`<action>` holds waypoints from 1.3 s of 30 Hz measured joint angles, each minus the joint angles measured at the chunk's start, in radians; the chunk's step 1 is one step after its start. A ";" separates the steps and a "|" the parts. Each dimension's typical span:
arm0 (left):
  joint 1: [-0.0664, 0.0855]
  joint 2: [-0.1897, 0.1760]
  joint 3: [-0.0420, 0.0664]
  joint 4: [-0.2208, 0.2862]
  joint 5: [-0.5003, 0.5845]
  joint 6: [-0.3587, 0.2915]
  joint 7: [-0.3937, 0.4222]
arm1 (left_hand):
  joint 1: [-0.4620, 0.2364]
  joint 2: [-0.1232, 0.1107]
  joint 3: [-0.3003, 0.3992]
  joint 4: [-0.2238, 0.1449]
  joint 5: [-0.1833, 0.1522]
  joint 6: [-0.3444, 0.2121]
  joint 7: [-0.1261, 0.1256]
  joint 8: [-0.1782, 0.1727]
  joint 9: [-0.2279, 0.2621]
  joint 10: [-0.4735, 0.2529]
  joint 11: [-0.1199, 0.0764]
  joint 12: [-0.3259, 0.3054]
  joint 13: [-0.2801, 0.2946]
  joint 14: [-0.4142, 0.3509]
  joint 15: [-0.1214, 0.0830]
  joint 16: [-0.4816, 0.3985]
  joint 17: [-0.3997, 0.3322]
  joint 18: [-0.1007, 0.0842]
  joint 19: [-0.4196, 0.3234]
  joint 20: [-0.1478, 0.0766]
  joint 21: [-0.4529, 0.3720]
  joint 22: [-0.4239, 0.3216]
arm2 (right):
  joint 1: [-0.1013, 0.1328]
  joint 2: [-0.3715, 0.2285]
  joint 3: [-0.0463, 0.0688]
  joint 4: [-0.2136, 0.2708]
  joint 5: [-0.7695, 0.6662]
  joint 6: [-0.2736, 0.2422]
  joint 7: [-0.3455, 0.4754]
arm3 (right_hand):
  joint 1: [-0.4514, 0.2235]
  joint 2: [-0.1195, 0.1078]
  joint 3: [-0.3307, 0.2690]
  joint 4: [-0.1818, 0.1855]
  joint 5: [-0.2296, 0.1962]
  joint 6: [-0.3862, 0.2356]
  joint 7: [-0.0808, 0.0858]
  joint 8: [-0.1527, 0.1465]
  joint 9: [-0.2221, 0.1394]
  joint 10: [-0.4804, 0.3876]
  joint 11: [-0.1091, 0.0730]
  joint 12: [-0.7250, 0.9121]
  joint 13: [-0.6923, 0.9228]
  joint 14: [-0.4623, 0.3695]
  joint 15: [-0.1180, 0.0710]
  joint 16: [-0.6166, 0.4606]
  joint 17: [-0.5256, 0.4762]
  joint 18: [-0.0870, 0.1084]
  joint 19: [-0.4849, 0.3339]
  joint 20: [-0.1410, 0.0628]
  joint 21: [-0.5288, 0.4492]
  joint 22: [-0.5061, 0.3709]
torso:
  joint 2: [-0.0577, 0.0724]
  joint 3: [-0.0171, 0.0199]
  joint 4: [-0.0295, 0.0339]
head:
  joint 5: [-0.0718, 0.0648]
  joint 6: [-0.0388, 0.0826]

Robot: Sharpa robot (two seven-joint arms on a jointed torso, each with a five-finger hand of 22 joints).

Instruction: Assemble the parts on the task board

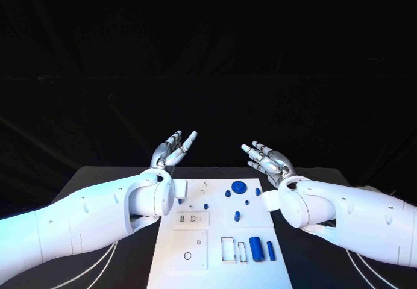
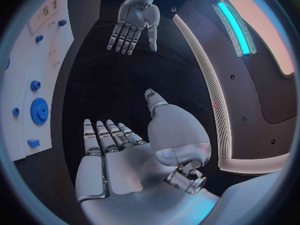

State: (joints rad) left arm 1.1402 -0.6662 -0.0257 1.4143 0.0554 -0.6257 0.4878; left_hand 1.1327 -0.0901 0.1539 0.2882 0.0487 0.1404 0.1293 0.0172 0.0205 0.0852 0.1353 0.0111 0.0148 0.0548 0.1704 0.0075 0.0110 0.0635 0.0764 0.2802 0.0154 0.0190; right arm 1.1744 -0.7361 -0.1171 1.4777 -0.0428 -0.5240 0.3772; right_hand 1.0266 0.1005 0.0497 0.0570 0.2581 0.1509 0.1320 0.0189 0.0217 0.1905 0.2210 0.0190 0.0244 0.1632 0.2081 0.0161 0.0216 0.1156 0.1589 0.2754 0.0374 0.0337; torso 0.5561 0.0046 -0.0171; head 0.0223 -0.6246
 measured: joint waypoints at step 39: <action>0.043 -0.256 -0.001 0.189 -0.011 0.160 -0.045 | 0.257 0.025 0.056 -0.087 0.003 0.820 0.062 0.170 0.072 0.977 -0.001 0.214 0.086 1.072 -0.085 0.353 0.164 0.116 0.768 -0.023 0.380 0.160 | 0.123 -0.024 -0.011 -0.074 -0.909 0.143 -0.190 | 0.246 -0.105 0.175 -0.294 -0.001 0.891 0.030 0.132 0.051 1.052 -0.132 0.112 0.066 1.245 -0.188 0.290 0.153 0.054 0.799 -0.134 0.594 0.287 | 0.073 0.0002 0.0001 | -0.011 -0.016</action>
State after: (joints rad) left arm 1.1836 -0.9225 -0.0271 1.6032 0.0444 -0.4654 0.4424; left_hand 1.3896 -0.0655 0.2100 0.2008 0.0520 0.9601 0.1914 0.1877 0.0928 1.0621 0.1341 0.2246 0.1005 1.1264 0.0850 0.3606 0.1747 0.1798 0.8441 0.2574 0.3953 0.1787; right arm 1.2971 -0.7604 -0.1278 1.4035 -0.9517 -0.3813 0.1875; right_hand 1.2725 -0.0048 0.2248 -0.2375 0.2572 1.0422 0.1620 0.1505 0.0731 1.2427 0.0886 0.1313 0.0899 1.4087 0.0204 0.3057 0.1748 0.1699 0.9580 0.1417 0.6315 0.3211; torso 0.6287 0.0048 -0.0170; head 0.0118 -0.6407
